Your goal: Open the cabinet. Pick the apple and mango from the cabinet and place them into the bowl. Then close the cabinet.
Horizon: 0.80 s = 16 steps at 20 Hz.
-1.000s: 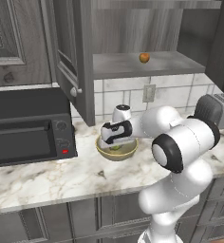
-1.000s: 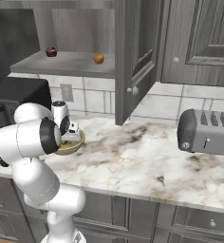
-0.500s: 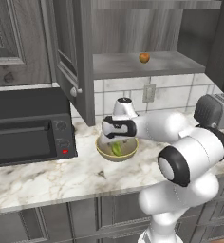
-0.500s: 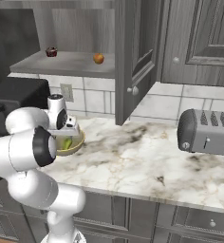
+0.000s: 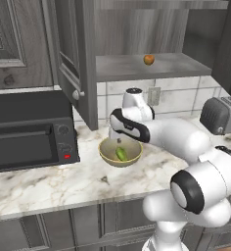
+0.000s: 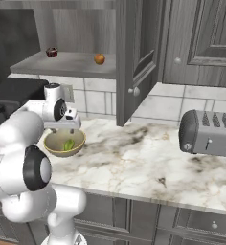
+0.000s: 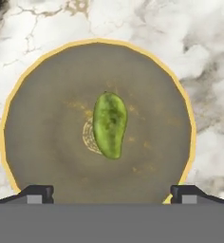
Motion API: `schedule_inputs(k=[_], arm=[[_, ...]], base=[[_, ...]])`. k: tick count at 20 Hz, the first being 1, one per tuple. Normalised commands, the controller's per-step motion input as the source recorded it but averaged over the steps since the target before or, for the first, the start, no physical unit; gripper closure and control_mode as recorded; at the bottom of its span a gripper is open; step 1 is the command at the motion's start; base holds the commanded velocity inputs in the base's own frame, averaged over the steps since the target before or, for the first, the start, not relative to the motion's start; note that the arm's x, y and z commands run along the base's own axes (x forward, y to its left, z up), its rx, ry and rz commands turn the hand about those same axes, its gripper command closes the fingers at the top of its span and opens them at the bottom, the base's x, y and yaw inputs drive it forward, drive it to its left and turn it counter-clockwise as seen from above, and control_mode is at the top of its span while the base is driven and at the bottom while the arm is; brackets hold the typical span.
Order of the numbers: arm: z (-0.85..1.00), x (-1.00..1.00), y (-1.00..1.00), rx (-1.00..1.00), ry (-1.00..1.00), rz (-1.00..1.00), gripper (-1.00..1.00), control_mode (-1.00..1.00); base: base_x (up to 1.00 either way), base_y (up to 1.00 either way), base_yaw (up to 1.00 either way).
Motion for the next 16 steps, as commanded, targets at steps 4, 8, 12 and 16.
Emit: schedule_inputs(k=[4,8,12,16], arm=[[0.61,-0.42,-0.34,-0.02,-0.01,-0.04,-1.00,-1.00],[0.59,-0.38,-0.33,0.00,-0.03,-0.03,-1.00,-1.00],[0.59,-0.37,-0.28,0.00,-0.06,-0.02,-1.00,-1.00],[0.58,-0.23,-0.10,0.00,-0.09,-0.03,-1.00,-1.00]], base=[[0.00,0.00,0.00],[0.00,0.00,0.00],[0.00,0.00,0.00],[0.00,0.00,0.00]])
